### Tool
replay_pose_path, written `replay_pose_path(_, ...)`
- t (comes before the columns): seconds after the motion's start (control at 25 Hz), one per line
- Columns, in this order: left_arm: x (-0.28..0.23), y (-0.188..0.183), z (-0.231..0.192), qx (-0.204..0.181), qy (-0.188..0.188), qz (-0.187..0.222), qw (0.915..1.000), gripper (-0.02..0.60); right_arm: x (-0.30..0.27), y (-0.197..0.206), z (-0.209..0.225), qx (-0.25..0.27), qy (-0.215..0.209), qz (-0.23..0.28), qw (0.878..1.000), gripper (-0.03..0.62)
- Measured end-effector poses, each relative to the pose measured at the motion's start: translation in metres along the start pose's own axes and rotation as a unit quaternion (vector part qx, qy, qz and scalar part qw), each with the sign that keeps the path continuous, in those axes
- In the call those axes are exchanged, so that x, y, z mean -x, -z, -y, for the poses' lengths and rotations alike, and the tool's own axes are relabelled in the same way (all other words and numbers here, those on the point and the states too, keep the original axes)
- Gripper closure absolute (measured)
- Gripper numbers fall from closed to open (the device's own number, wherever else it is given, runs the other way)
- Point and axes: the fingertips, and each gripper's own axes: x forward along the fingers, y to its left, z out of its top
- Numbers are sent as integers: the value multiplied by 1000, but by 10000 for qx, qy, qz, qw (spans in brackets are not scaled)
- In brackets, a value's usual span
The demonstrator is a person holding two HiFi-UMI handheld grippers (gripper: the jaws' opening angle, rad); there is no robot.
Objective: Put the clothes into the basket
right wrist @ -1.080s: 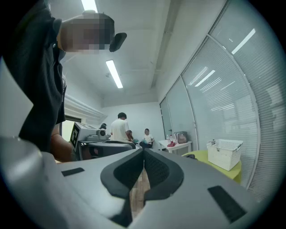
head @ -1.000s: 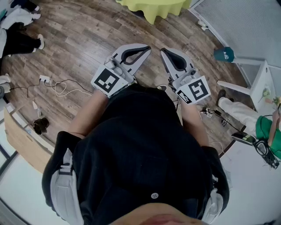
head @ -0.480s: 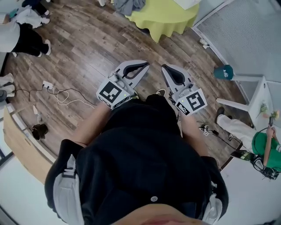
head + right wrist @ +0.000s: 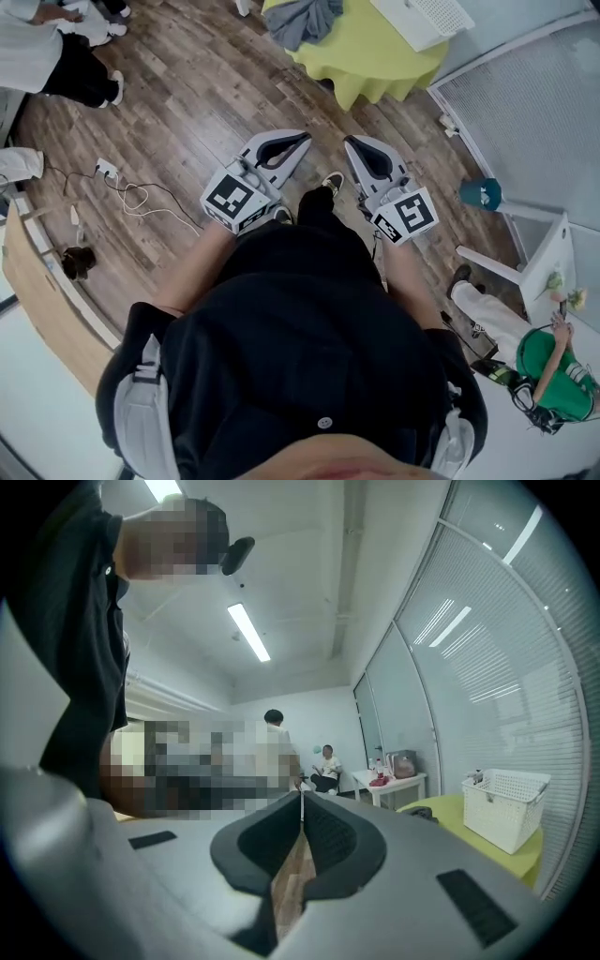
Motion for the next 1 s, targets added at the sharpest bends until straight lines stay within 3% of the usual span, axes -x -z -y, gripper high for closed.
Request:
replay_pose_path(0.24,-54,-16,-38,-192,-231,-135,9995,571,-24,-17,64,65,-282,62,9996,568)
replay_pose_path(0.56,-129,-39,-55,-44,-286,-45,9996,571,-21,-30,144,-28,-375,100,9992,569)
replay_pose_path(0.8,-169,-40,-63,55,-238,-69,9997,571,-13,-30,180,-103,-311,140,9994,568)
replay_pose_path(1.0,-196,-47,-63,-107,-77,-86,9999,571,-6,-33,203,-106,-174,211,9996,568)
